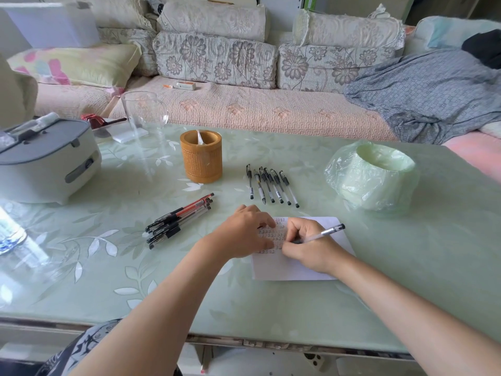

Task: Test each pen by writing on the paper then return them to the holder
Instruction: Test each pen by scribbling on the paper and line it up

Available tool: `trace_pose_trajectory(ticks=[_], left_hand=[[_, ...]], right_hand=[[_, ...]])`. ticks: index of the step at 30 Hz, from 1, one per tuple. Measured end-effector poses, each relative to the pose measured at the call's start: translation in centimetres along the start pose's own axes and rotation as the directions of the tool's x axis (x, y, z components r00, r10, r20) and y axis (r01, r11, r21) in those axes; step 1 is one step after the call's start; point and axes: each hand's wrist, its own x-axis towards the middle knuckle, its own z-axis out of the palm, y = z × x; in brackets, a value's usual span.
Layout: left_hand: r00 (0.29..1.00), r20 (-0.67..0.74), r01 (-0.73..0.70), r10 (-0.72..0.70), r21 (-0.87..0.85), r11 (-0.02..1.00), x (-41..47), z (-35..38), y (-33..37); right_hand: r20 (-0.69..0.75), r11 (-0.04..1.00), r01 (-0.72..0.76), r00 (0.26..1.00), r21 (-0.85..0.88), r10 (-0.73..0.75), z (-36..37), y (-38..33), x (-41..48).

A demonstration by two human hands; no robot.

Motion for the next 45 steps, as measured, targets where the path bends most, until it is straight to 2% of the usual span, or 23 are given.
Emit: trace_pose_trajectory(ticks=[6, 10, 15, 18, 20, 22, 24, 28, 30, 36, 39, 42, 45], left_hand=[[0.997, -0.003, 0.071, -0.071, 0.093, 0.993, -0.8, -1.6, -1.0], [0.993, -0.009, 0.117, -0.117, 0.115, 0.986, -1.2, -1.9, -1.3], [0.987, -0.070, 0.152, -0.147, 0.082, 0.985, -1.2, -1.9, -1.2], [0.980, -0.116, 0.160, -0.163, -0.036, 0.986, -1.2, -2.3, -1.0], [0.976, -0.136, 0.153, -0.172, -0.136, 0.979, -1.1, -2.7, -0.7], [0.975, -0.148, 0.138, -0.167, -0.183, 0.973, -1.0, -3.0, -0.6], [0.974, -0.156, 0.133, -0.165, -0.196, 0.972, -1.0, -3.1, -0.5], [0.976, -0.162, 0.106, -0.144, -0.223, 0.969, -1.1, -3.0, -0.4], [0.978, -0.160, 0.091, -0.131, -0.235, 0.968, -1.2, -2.9, -0.1], [0.988, -0.074, 0.102, -0.134, -0.332, 0.938, -1.3, -2.3, 1.1], [0.979, 0.022, 0.194, -0.203, -0.406, 0.893, -1.4, -2.1, 1.8], [0.960, 0.148, 0.278, -0.238, -0.408, 0.870, -1.4, -2.2, 2.4], [0.943, 0.238, 0.318, -0.234, -0.424, 0.848, -1.5, -2.3, 3.3]], right_hand=[[-0.058, 0.977, -0.072, 0.995, 0.202, 0.086, -0.2, -0.9, 0.0], [-0.015, 0.976, -0.064, 0.998, 0.209, 0.068, -0.8, -1.3, -0.2], [0.030, 0.923, -0.087, 0.996, 0.375, 0.082, -1.3, -2.0, 0.4], [-0.001, 0.912, -0.041, 0.999, 0.408, 0.045, -1.9, -2.4, 0.8], [-0.052, 0.971, 0.001, 0.999, 0.238, 0.011, -2.3, -2.6, 1.0], [-0.091, 0.996, 0.034, 0.995, -0.081, -0.042, -2.6, -2.7, 1.1], [-0.105, 0.938, 0.042, 0.991, -0.344, -0.083, -2.7, -2.8, 1.0], [-0.051, 0.776, 0.082, 0.988, -0.626, -0.146, -2.6, -3.6, 0.4], [-0.025, 0.722, 0.132, 0.979, -0.679, -0.203, -2.4, -3.8, 0.4], [0.075, 0.687, 0.264, 0.953, -0.677, -0.293, -1.6, -3.5, 0.4], [0.131, 0.545, 0.309, 0.931, -0.780, -0.341, -1.2, -3.3, 0.1], [0.160, 0.411, 0.292, 0.932, -0.863, -0.326, -0.6, -3.3, -0.1], [0.149, 0.360, 0.263, 0.938, -0.895, -0.315, -0.2, -2.8, 0.0]])
